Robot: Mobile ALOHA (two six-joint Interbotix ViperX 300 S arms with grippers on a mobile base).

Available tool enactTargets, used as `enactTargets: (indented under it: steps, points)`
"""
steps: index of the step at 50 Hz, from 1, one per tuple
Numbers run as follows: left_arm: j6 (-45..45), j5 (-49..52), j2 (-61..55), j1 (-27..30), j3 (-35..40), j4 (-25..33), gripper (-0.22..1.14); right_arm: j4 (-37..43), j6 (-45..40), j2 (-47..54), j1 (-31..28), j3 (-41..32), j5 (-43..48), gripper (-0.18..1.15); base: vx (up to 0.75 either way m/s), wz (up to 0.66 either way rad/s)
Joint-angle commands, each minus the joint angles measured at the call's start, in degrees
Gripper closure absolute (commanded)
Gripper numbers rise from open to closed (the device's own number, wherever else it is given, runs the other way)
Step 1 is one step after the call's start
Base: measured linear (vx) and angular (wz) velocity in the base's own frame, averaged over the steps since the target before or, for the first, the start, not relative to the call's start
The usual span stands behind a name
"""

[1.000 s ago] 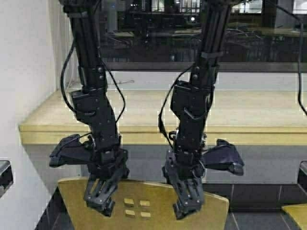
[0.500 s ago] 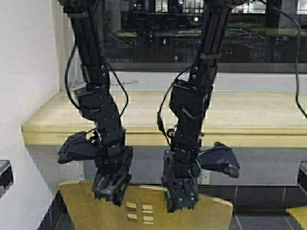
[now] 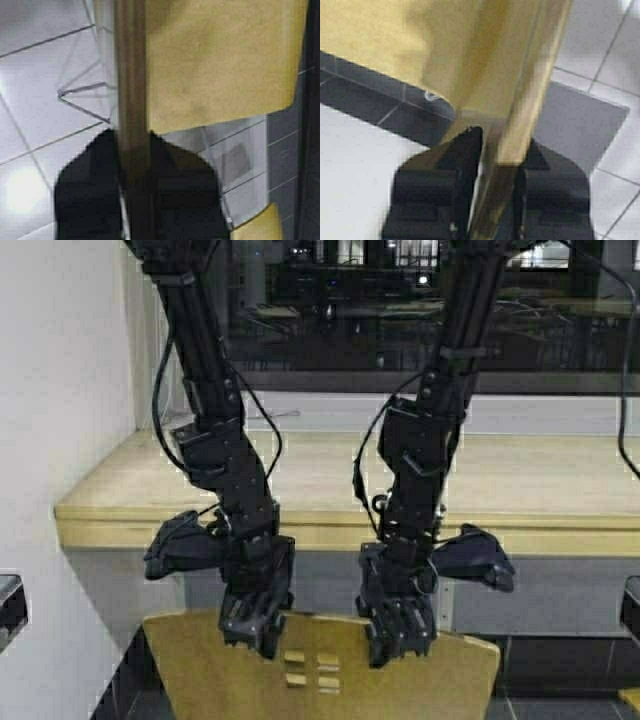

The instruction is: Push the chairs under the table

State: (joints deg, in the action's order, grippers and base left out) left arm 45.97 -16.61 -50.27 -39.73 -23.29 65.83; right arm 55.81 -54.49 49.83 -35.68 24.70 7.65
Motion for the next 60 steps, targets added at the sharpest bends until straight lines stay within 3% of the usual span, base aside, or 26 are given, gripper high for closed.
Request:
enactTargets:
  steps: [1, 60]
  points:
    - [-0.4, -0.4, -1.1, 0.2, 0.6, -0.3, 0.89, -2.1, 5.4, -0.7, 0.9, -2.8, -0.3, 0.92, 0.16, -0.03]
    - [-0.4, -0.2, -2.9, 2.5, 3.4, -0.7, 0.89, -1.2, 7.9, 2.1, 3.0, -7.6, -1.6, 0.92, 0.2, 0.01]
